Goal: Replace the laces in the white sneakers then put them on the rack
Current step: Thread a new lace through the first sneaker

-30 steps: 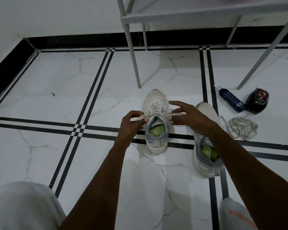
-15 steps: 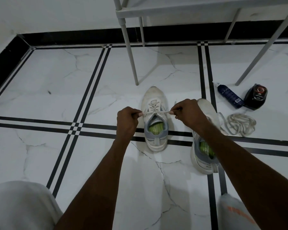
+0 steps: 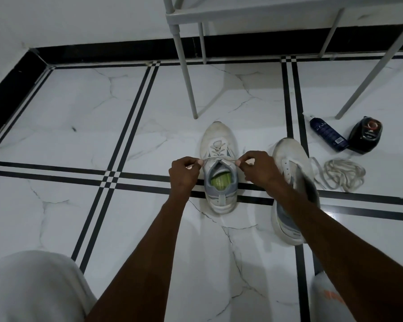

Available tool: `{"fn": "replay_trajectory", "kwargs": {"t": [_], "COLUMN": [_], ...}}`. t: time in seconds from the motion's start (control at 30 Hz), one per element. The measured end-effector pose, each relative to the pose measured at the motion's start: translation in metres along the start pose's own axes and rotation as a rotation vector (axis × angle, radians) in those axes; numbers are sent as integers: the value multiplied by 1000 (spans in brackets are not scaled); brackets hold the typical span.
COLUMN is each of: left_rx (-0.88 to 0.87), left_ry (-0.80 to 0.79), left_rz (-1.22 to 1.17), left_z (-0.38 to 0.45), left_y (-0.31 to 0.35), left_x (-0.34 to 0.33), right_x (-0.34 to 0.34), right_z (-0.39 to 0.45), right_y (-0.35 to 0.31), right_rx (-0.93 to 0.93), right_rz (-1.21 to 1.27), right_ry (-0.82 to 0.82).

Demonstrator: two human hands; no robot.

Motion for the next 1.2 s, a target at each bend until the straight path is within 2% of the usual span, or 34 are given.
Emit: {"fn": "replay_trajectory", "kwargs": {"t": [0.1, 0.27, 0.53, 0.67, 0.77, 0.83, 0.87, 0.93, 0.97, 1.1, 1.2], "left_rx": [160, 157, 133, 150, -3, -231, -345, -497, -496, -253, -87], "left_ry": [-65, 10, 74, 102, 221, 284, 284, 214, 152, -129, -337], "left_rz": [-155, -133, -85, -23, 282, 453, 456, 361, 286, 113, 147], "left_z": [0, 9, 4, 1, -3, -10, -14, -23, -27, -44, -62], "left_y": [-9, -3, -6, -2, 23, 52, 67, 86, 89, 71, 50], "left_x": [-7, 25, 68, 69, 64, 47, 34, 2, -16, -91, -140], "right_x": [-28, -57, -97, -96, -84, -68, -58, -36, -24, 34, 85], "right_z": [-8, -11, -17, -18, -16, -17, -18, -19, -19, -24, -36], "right_y": [-1, -29, -61, -63, -65, -63, -62, -54, -49, -19, 8], "right_rx": [-135, -219, -234, -218, -184, -149, -130, -94, -85, -65, -66], "right_rz": [284, 471, 535, 503, 467, 401, 364, 286, 236, 50, -164], "right_ry": [-84, -153, -210, -227, -231, -204, -175, -105, -70, 112, 278]}}
Point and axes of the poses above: each hand's wrist, its own z-axis towards the middle knuckle, its own x-axis out of the back of the hand, y = z × x, the point moved 8 cm from there along z, towards the middle knuckle, and after that the axes turned 11 degrees about -z, right-handed, at the moved point
